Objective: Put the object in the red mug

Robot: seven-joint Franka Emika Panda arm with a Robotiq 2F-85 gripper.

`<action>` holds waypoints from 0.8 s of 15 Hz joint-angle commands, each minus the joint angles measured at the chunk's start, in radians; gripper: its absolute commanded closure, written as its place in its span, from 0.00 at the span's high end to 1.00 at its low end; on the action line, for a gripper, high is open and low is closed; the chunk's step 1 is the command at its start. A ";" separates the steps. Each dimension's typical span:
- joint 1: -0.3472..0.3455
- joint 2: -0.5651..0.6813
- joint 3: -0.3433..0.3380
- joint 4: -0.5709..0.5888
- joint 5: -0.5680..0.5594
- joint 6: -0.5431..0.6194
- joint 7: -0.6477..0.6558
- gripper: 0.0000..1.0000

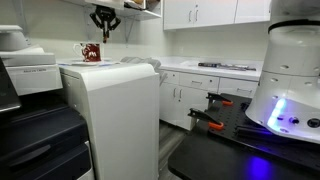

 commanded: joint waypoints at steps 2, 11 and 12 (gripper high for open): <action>0.088 0.005 -0.096 0.006 -0.446 0.044 0.363 0.04; 0.055 0.066 0.048 0.114 -0.981 -0.217 0.803 0.04; 0.043 0.093 0.062 0.136 -1.036 -0.226 0.837 0.04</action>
